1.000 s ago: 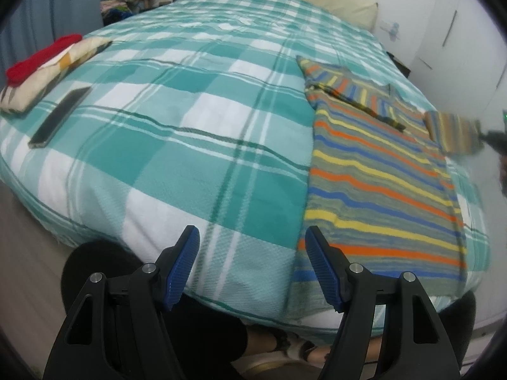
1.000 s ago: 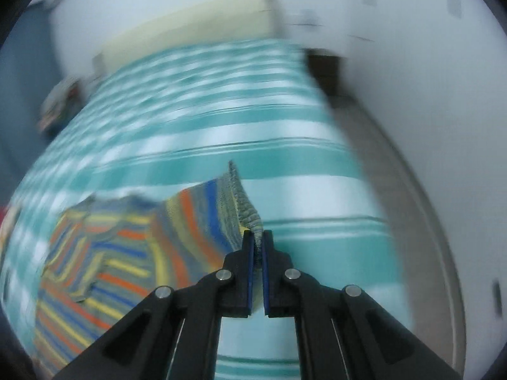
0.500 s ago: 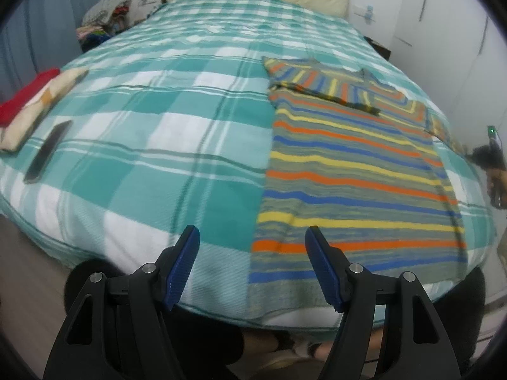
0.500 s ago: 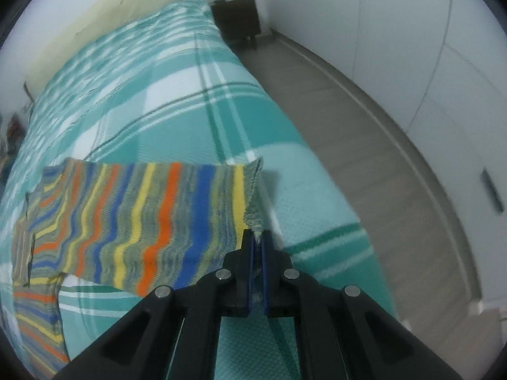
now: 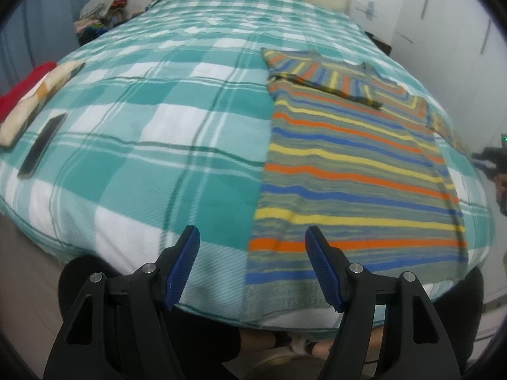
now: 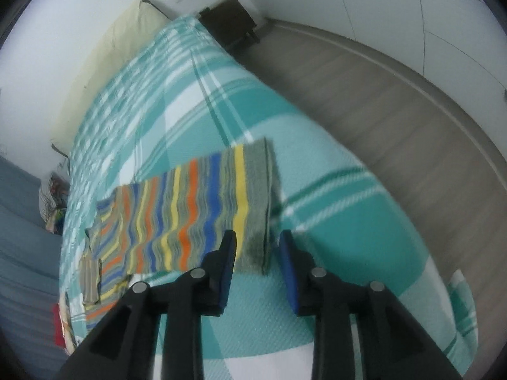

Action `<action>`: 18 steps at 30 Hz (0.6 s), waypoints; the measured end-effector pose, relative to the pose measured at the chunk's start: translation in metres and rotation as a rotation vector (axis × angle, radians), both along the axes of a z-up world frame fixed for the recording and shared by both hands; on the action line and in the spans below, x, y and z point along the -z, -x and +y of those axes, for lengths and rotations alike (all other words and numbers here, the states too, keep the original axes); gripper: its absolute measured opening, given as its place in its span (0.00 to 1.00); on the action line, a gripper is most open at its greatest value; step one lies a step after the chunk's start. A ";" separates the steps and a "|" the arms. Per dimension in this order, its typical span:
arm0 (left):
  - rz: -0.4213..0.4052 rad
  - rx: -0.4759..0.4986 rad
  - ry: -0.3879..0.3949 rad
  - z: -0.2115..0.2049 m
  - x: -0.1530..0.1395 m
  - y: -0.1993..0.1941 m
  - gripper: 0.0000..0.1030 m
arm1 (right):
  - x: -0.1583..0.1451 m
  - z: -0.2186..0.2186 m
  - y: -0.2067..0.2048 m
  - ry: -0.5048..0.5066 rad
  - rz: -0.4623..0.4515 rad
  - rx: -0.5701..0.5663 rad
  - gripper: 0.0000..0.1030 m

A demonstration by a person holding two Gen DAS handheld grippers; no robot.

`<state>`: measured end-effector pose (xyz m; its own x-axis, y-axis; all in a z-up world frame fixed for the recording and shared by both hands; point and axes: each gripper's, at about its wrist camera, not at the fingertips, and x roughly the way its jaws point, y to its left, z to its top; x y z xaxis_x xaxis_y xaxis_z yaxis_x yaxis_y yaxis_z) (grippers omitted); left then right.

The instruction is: Fold small clothes

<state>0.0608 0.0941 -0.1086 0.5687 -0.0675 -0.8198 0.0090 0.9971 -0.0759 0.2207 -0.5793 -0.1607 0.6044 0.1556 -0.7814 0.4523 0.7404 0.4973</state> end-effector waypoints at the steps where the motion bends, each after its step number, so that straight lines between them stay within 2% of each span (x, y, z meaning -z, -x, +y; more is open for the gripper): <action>1: -0.002 0.010 -0.009 -0.002 -0.003 0.000 0.69 | -0.002 0.009 -0.003 0.062 -0.002 -0.028 0.28; 3: -0.010 0.035 -0.041 -0.004 -0.010 0.000 0.69 | -0.001 0.023 -0.009 0.166 0.028 -0.080 0.24; 5: -0.041 0.068 -0.118 -0.004 -0.027 -0.001 0.69 | 0.008 0.030 -0.012 0.235 0.093 -0.109 0.19; 7: -0.086 0.093 -0.165 -0.002 -0.049 -0.006 0.70 | 0.007 0.028 -0.005 0.274 0.107 -0.093 0.19; 9: -0.154 0.136 -0.187 -0.004 -0.083 -0.020 0.76 | -0.003 0.030 0.008 0.397 0.148 -0.045 0.22; 12: -0.222 0.264 -0.198 -0.034 -0.119 -0.054 0.89 | -0.022 0.044 0.039 0.422 0.063 -0.041 0.24; 15: -0.222 0.449 -0.197 -0.082 -0.119 -0.100 0.89 | -0.028 0.067 0.061 0.407 0.004 -0.079 0.27; 17: -0.197 0.568 -0.211 -0.121 -0.099 -0.133 0.89 | -0.025 0.087 0.074 0.375 -0.035 -0.114 0.31; 18: -0.165 0.635 -0.239 -0.146 -0.080 -0.154 0.88 | -0.021 0.095 0.081 0.358 -0.050 -0.129 0.31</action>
